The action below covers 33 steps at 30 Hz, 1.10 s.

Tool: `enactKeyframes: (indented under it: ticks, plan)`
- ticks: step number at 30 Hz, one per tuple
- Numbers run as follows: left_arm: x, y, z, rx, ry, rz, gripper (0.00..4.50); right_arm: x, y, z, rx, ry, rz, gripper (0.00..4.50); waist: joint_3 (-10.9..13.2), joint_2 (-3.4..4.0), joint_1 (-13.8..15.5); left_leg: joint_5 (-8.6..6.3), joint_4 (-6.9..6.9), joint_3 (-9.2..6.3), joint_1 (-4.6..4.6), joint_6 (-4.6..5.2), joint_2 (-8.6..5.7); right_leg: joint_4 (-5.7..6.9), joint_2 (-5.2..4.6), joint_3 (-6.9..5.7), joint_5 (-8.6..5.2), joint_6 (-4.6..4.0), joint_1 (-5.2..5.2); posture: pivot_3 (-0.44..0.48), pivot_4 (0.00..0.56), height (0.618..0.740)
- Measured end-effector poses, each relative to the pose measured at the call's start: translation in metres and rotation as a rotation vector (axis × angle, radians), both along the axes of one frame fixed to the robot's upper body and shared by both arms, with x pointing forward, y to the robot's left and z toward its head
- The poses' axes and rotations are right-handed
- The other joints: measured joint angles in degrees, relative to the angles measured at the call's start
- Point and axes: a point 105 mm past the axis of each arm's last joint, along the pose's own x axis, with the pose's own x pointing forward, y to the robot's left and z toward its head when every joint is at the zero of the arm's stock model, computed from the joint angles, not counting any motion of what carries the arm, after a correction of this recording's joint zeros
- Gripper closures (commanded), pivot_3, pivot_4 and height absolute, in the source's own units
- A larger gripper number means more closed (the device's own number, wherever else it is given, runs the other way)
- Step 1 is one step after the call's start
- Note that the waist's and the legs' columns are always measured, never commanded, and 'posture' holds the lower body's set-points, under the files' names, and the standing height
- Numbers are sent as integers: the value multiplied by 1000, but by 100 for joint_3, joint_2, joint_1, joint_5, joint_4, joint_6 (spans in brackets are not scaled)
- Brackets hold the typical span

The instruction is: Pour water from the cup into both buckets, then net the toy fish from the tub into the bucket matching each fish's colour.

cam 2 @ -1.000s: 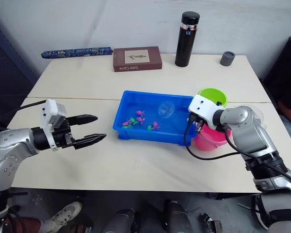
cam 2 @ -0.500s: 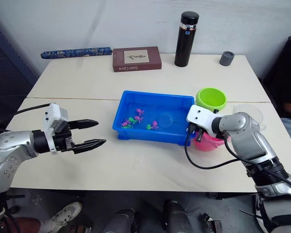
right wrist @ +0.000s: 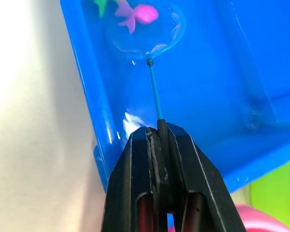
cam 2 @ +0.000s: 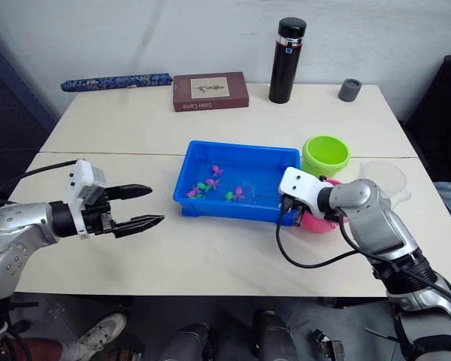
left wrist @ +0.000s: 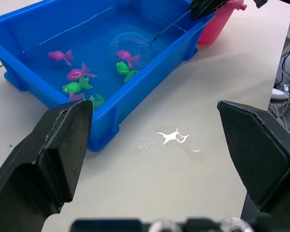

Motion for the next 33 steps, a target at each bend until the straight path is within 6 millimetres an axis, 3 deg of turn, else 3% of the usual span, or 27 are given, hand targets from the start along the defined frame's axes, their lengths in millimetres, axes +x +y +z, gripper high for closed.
enactKeyframes:
  ticks: [14, 29, 33]
  plan:
    - [0, 0, 0, -2, -2, 0, 53, 3, -9, 17, 89, 26, -79, 4500, 0, 0, 1, 0, 0, 0, 0, 0, 0, 0, 0, 0, 0, 0, 0, 0, 150, 739]
    - [4, -4, 12, -5, -58, -31, 53, -1, -9, 19, 125, 62, -85, 4500, 0, 1, 2, 0, -1, 0, 0, 0, 0, -1, 0, 0, 0, 0, 0, 0, 150, 739]
    - [10, -6, 15, -8, -69, -43, 53, -1, -24, 35, 158, 29, -118, 4500, 1, 2, 26, 0, 0, 0, -1, 0, -1, -1, 0, 0, 0, 0, 0, 0, 150, 739]
